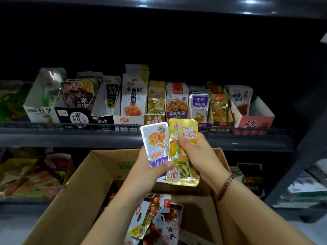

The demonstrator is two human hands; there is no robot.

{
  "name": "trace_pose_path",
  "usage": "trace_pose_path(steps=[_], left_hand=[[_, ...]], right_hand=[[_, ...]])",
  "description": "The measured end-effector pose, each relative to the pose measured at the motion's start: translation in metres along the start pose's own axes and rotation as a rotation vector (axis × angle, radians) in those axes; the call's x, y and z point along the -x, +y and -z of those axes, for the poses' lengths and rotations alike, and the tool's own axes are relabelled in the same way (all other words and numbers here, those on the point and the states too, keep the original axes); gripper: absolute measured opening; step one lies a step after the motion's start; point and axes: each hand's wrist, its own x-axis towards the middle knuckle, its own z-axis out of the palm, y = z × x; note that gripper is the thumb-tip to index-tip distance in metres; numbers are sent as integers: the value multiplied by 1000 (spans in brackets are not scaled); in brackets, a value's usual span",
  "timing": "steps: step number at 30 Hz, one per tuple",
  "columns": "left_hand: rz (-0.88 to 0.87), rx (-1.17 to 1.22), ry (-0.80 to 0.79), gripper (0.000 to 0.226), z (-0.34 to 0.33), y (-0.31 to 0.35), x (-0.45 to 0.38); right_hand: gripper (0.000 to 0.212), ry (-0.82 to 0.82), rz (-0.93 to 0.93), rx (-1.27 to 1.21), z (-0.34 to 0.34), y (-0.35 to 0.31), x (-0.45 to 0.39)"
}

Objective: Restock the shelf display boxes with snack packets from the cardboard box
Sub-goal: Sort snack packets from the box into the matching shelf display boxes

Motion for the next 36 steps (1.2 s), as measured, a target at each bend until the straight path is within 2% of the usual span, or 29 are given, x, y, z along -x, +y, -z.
trace_pose_path(steps=[4, 7, 9, 12, 18, 24, 28, 31, 36], left_hand=[[-35, -27, 44, 50, 8, 0, -6], [-57, -38, 69, 45, 13, 3, -12], [-62, -35, 84, 46, 16, 4, -17], [-56, -35, 111, 46, 21, 6, -24], [-19, -25, 266, 39, 42, 1, -40], [16, -1, 298, 41, 52, -4, -48], [19, -1, 284, 45, 54, -6, -51], [17, 27, 281, 43, 56, -6, -51], [16, 75, 302, 44, 59, -5, -49]], right_hand=[[31, -22, -40, 1, -9, -7, -9], [28, -122, -95, -76, -5, -18, -17], [20, -203, -75, -46, -1, -25, -22], [15, -217, -43, 3, 2, -34, -34], [38, -25, 79, 54, -10, -52, -91], [67, 117, 197, 148, -40, -73, -150], [70, 191, 252, 256, -54, -84, -169], [67, 197, 281, 356, -64, -89, -179], [67, 87, 233, 528, -71, -68, -198]])
